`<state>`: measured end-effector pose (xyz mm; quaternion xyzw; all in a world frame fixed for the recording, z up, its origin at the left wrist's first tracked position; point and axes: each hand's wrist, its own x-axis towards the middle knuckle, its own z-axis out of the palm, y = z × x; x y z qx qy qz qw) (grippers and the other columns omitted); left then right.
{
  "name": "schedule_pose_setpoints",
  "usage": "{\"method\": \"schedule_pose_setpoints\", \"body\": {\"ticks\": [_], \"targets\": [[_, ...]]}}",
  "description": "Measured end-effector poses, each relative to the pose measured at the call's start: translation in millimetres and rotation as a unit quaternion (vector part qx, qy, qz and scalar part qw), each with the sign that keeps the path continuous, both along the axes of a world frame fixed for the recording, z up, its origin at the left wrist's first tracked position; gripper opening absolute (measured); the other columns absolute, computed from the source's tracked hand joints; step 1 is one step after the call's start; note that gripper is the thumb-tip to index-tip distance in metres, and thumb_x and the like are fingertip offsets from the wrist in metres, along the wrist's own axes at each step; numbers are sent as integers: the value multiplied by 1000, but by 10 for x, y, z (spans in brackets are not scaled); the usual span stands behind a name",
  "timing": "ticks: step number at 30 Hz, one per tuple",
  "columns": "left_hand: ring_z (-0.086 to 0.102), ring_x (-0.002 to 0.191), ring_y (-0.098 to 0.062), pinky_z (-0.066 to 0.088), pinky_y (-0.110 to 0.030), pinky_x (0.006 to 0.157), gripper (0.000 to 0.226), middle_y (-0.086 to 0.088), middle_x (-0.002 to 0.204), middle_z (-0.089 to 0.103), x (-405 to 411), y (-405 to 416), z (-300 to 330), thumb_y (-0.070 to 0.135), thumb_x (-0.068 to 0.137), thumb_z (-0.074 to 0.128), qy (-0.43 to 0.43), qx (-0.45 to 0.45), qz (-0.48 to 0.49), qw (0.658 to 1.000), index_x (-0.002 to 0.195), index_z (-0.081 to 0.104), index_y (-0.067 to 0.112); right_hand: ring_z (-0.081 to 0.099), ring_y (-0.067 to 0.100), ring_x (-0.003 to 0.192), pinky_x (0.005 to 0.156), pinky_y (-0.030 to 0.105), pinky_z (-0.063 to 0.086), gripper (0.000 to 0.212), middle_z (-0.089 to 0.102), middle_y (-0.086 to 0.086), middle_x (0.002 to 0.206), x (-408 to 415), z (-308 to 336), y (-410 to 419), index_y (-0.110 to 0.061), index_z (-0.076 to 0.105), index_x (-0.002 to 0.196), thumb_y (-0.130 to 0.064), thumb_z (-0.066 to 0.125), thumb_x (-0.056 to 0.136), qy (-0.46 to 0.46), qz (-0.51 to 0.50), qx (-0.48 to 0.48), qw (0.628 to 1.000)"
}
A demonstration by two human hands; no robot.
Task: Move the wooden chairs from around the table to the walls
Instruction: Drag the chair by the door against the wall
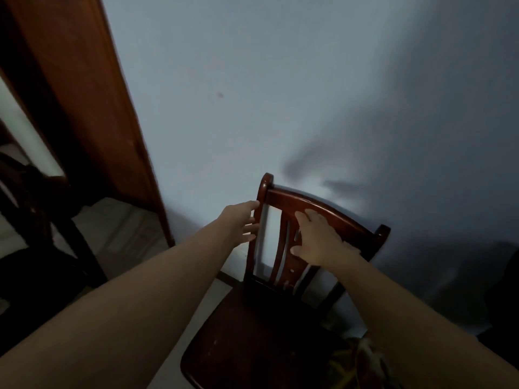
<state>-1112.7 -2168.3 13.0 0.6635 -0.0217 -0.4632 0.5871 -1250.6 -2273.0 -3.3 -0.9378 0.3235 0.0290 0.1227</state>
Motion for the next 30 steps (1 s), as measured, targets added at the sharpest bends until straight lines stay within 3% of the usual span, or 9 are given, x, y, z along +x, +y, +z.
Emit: {"method": "schedule_pose_setpoints", "body": {"ticks": [2,5,10,13,18,22,25,30], "targets": [[59,110,-27,46,-40,85,46,-15,129,52,141,279,56,28,91,57,-8,-2,26,1000,132,47,10,21,30,140,111,43,26,85,19,13,154,191,119,198,-16,17,147,-32,68,81,5,31,-5,999],[59,101,-23,44,-39,83,49,-13,135,51,345,736,147,32,90,57,-23,-1,70,997,134,46,13,14,31,143,113,44,23,86,9,13,157,480,260,504,-18,10,149,-35,64,85,1,71,5,997],[58,104,-22,34,-43,103,55,-12,137,50,744,1465,248,35,90,56,-34,15,144,989,137,42,11,9,31,144,113,43,22,85,4,15,157,949,348,1059,-16,6,149,-38,60,87,-13,131,12,991],[57,114,-26,33,-45,105,53,-14,135,51,1000,1896,275,32,91,56,-39,15,183,982,137,42,9,13,31,143,112,41,25,84,7,15,157,1287,346,1410,-14,7,149,-37,59,88,-20,159,13,987],[57,98,-21,38,-39,89,53,-12,131,54,1566,2705,269,33,90,58,-34,27,235,971,136,44,10,19,31,141,110,42,29,85,13,14,156,1984,338,2095,-14,9,149,-37,61,86,-19,207,22,978],[57,105,-22,38,-39,93,53,-11,128,54,2080,3334,283,34,92,55,-37,32,263,963,138,44,11,22,31,140,110,43,30,86,16,14,156,2588,357,2634,-14,9,149,-38,61,85,-21,242,20,970],[56,105,-23,39,-37,86,50,-13,132,53,2400,3723,313,33,92,54,-44,36,279,959,136,45,9,25,32,139,110,43,31,85,20,14,154,3006,371,2992,-14,11,149,-39,61,85,-30,264,21,964],[52,122,-25,32,-42,106,52,-12,139,50,2826,4075,257,33,94,50,-29,39,278,960,139,41,8,24,32,139,111,43,31,85,19,12,153,3595,333,3392,-16,9,149,-36,62,85,-23,289,34,957]]}}
